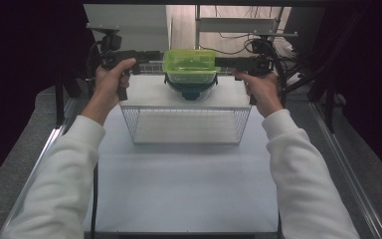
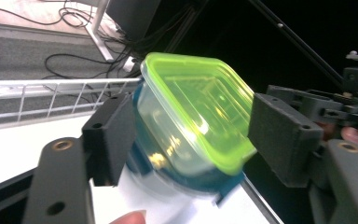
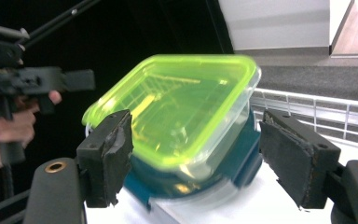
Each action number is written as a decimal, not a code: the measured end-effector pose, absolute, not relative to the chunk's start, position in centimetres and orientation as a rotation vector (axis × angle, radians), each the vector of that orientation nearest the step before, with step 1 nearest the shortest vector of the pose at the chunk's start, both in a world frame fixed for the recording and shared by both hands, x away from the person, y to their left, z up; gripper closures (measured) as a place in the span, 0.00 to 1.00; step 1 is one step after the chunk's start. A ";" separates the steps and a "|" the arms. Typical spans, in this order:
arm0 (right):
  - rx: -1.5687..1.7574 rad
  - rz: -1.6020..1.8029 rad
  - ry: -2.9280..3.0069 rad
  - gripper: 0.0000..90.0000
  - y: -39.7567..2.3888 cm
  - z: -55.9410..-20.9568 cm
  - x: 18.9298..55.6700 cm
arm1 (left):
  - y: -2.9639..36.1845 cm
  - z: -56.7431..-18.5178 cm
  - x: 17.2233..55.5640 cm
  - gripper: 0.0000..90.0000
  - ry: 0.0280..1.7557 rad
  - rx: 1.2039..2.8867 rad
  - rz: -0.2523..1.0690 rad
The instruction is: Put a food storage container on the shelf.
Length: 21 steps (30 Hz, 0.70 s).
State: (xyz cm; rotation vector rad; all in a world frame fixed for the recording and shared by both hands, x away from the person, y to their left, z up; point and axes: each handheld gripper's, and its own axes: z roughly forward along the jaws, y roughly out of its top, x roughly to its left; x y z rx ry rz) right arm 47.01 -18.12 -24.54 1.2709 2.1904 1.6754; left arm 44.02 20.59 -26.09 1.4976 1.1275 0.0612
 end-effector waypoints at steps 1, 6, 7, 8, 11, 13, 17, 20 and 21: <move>1.242 1.680 2.197 0.28 -18.6 -24.7 46.2 | 21.0 -26.2 42.6 0.33 1.115 1.533 0.109; 1.199 1.696 2.207 0.28 -19.8 -25.3 44.3 | 21.6 -26.8 40.0 0.31 1.080 1.573 0.167; 1.186 1.700 2.208 0.28 -20.2 -25.5 43.8 | 21.8 -27.1 39.4 0.31 1.071 1.574 0.164; 1.180 1.703 2.211 0.28 -20.5 -25.7 43.2 | 21.9 -27.5 38.9 0.30 1.069 1.577 0.164; 1.148 1.707 2.225 0.28 -21.7 -26.8 41.3 | 22.0 -28.6 37.4 0.30 1.055 1.582 0.160; 1.129 1.683 2.246 0.28 -22.3 -27.4 40.4 | 21.9 -29.4 36.4 0.30 1.045 1.589 0.152; 1.094 1.630 2.272 0.30 -23.0 -28.6 38.9 | 21.5 -31.4 34.4 0.29 1.022 1.630 0.156; 1.074 1.610 2.291 0.30 -23.7 -30.1 37.6 | 21.1 -33.2 33.1 0.29 1.027 1.667 0.159; 1.072 1.601 2.298 0.30 -23.8 -30.6 37.2 | 21.0 -33.9 32.7 0.29 1.028 1.677 0.156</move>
